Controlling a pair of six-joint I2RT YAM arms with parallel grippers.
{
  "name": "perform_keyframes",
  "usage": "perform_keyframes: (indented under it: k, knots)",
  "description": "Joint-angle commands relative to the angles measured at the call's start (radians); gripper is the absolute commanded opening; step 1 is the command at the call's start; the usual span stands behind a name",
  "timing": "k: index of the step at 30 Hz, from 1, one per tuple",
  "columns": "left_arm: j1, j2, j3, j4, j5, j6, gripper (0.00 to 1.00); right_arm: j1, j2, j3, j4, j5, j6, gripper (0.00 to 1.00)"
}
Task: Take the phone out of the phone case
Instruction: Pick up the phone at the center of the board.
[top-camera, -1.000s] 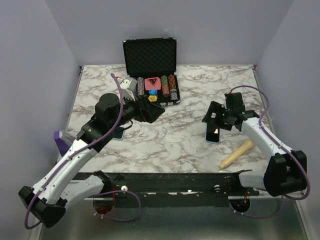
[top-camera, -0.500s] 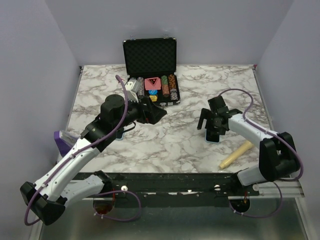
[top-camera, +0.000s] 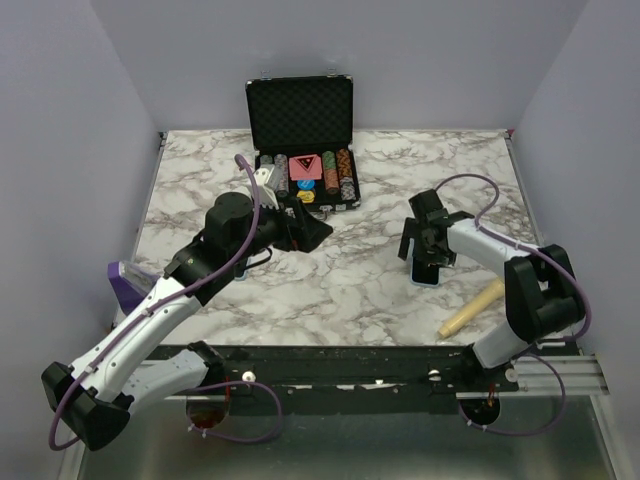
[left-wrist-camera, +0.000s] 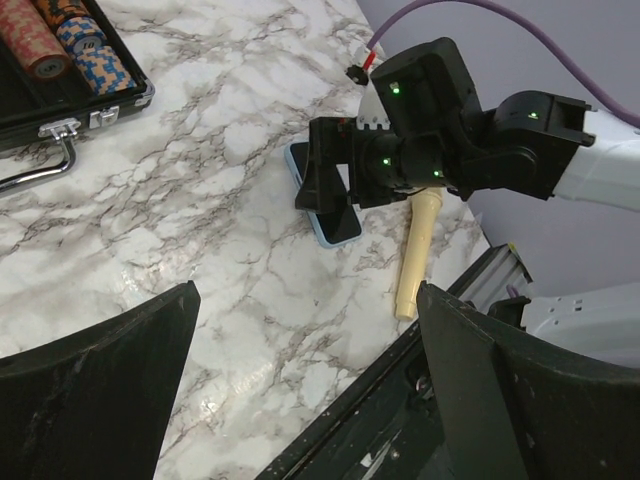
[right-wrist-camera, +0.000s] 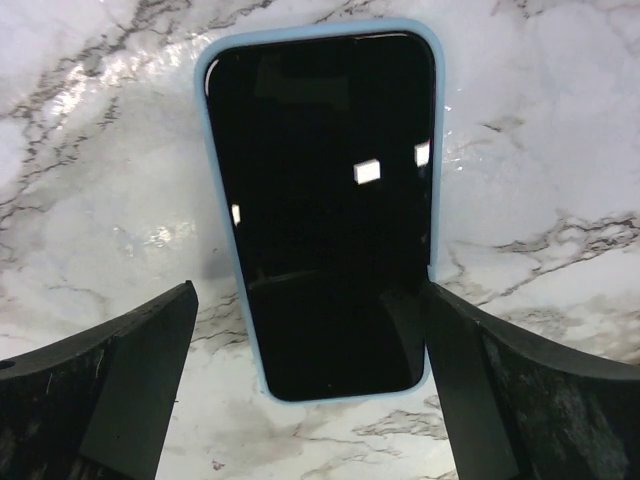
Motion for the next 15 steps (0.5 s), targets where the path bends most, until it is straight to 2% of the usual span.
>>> perform_keyframes:
  k: [1, 15]
  knots:
    - [-0.012, -0.017, -0.012, 0.0, -0.006, -0.012, 0.99, -0.001, 0.058, 0.033, -0.004, 0.04, -0.012, 1.0]
    - [-0.018, -0.009, -0.028, 0.025, 0.009, -0.017, 0.99, -0.001, 0.044, 0.059, 0.019, 0.037, -0.109, 1.0]
